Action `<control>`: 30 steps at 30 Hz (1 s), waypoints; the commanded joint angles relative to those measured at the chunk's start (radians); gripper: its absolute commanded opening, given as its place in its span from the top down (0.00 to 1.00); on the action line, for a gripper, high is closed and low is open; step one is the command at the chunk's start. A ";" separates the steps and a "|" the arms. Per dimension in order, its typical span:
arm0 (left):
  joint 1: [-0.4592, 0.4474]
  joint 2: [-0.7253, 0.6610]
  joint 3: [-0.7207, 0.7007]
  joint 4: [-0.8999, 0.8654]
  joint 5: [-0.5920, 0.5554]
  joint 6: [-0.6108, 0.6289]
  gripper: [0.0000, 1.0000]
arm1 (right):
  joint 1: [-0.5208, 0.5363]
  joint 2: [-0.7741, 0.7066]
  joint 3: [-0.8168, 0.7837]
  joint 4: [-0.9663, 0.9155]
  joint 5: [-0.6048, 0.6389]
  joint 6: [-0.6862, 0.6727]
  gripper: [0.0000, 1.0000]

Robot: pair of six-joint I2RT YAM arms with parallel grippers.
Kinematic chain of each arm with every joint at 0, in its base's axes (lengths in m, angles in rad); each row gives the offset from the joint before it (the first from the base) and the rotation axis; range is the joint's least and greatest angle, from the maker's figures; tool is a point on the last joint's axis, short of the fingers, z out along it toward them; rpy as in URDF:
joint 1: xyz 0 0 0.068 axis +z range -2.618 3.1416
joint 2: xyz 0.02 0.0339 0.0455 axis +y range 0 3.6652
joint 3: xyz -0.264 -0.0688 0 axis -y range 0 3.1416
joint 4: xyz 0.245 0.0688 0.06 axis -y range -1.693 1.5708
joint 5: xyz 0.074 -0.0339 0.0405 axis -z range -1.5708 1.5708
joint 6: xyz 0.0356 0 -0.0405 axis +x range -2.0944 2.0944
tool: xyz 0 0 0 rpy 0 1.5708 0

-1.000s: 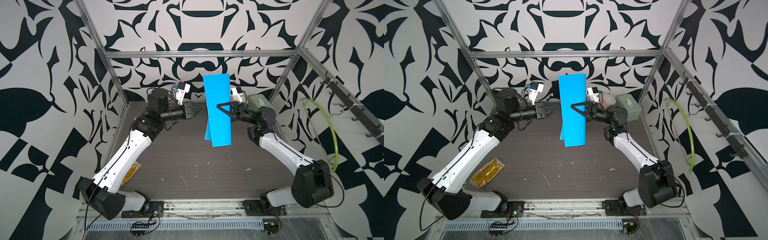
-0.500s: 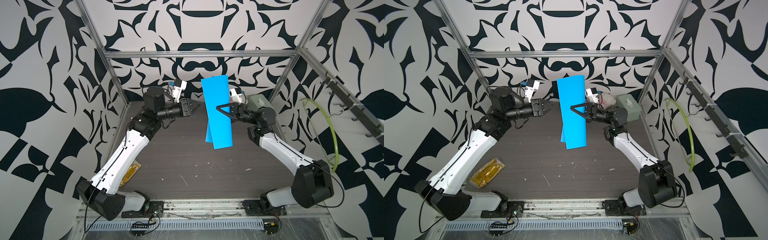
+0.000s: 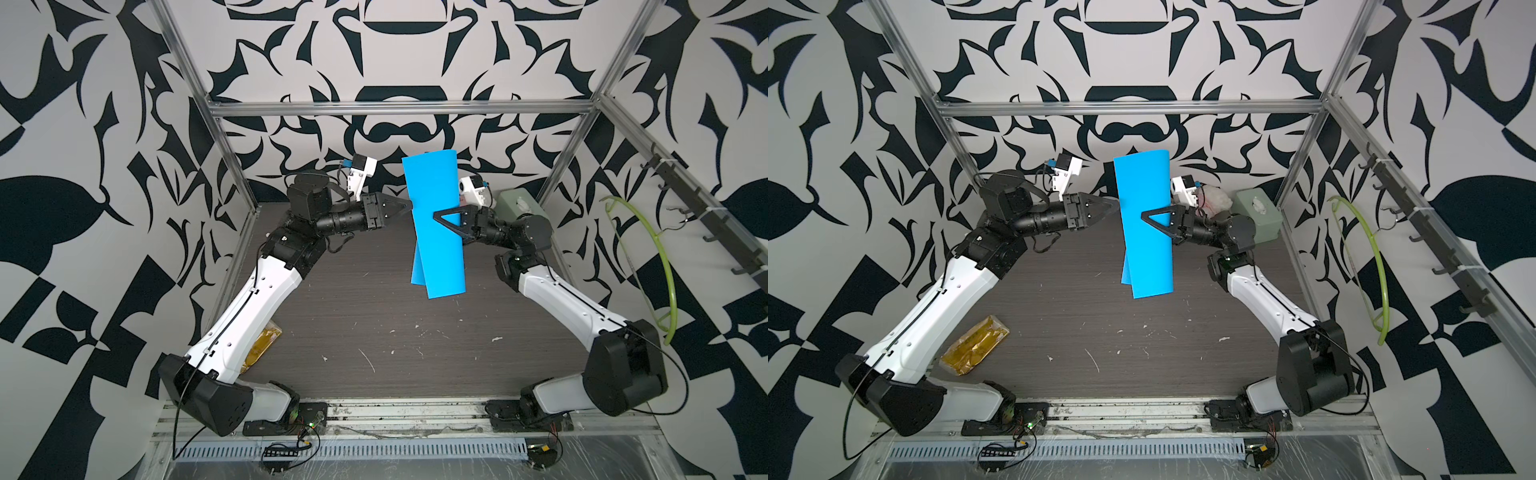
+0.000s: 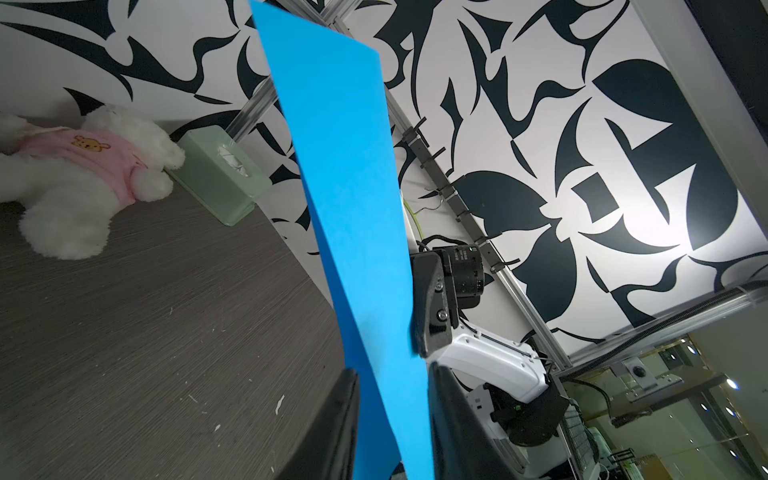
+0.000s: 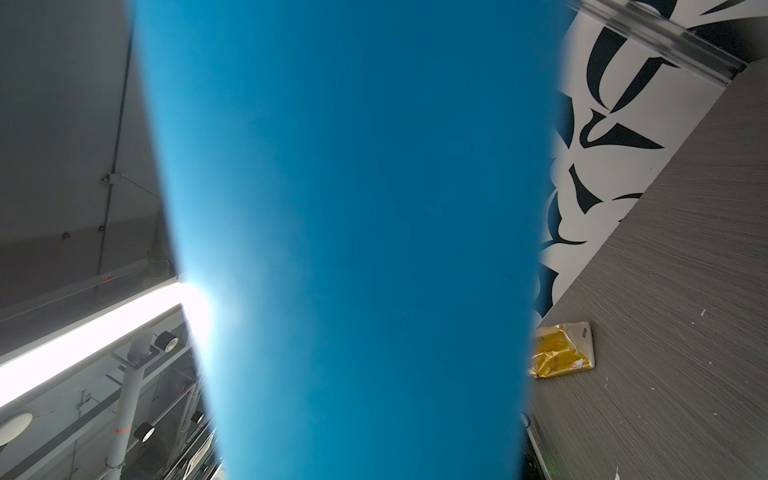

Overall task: Fold the rectangular paper in half along the long edge
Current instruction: Fold the paper.

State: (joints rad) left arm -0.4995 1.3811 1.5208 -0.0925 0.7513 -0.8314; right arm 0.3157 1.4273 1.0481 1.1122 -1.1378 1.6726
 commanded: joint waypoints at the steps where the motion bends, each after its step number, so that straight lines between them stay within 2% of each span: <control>1: -0.001 0.014 0.007 0.050 0.030 -0.020 0.67 | 0.002 -0.013 0.036 0.069 0.000 -0.002 0.57; 8: 0.000 0.028 0.004 0.069 0.045 -0.036 0.68 | 0.002 -0.006 0.039 0.069 0.002 -0.002 0.57; 20: -0.004 0.043 -0.001 0.096 0.048 -0.055 0.79 | 0.001 -0.001 0.032 0.069 0.002 -0.006 0.57; 30: -0.007 0.060 0.005 0.102 0.051 -0.060 0.98 | 0.008 0.000 0.029 0.067 -0.014 -0.008 0.56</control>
State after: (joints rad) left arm -0.5037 1.4292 1.5200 -0.0181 0.7860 -0.8955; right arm 0.3161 1.4281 1.0481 1.1194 -1.1408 1.6726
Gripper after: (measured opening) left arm 0.042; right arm 0.441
